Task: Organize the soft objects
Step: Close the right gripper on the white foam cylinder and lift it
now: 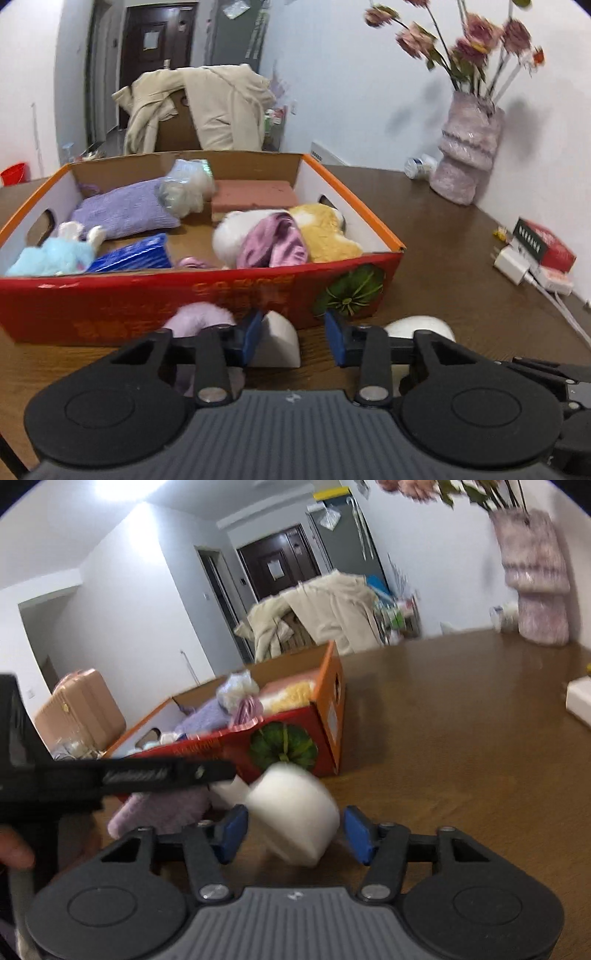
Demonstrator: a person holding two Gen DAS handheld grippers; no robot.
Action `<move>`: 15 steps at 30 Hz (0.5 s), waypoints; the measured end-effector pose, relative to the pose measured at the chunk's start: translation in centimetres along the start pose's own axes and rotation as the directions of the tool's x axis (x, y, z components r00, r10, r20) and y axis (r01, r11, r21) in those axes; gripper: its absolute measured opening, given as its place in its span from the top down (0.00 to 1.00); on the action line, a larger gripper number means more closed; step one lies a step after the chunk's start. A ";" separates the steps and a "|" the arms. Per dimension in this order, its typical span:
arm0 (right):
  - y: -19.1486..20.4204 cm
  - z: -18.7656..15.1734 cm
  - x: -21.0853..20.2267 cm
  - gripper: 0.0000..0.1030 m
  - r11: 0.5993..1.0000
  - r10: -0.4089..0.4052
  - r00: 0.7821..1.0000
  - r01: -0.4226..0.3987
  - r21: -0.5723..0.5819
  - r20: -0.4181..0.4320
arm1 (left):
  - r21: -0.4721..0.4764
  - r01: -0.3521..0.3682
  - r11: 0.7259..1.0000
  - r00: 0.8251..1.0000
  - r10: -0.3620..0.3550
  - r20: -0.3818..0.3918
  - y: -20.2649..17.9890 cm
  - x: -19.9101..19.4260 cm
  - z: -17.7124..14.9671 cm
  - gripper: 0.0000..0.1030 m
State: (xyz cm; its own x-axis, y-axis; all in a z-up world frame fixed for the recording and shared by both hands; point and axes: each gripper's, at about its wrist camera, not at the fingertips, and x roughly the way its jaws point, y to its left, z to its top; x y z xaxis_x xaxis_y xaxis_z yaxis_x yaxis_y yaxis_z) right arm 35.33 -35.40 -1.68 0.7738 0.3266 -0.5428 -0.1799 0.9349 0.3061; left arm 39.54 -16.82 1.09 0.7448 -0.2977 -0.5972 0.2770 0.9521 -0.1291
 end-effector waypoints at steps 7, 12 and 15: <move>-0.1 -0.3 0.1 0.65 1.000 -0.003 1.000 0.003 0.005 -0.003 | 0.008 -0.063 0.998 0.997 0.063 0.033 -0.4 0.9 0.1 0.90; 0.1 -0.4 -0.1 0.67 1.000 -0.002 1.000 0.002 0.002 0.007 | -0.025 -0.043 0.999 0.999 0.043 0.014 -0.2 -0.7 0.3 0.91; 0.1 -0.3 -0.5 0.68 1.000 0.003 1.000 -0.003 0.001 0.031 | -0.038 -0.008 0.999 0.998 0.010 0.069 -0.1 -4.4 0.3 0.91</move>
State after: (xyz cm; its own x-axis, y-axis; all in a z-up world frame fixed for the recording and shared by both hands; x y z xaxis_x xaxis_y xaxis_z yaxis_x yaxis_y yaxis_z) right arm 34.79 -35.46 -1.62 0.7918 0.3250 -0.5172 -0.1815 0.9336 0.3088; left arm 36.40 -15.63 3.98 0.7876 -0.2919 -0.5427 0.2481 0.9564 -0.1543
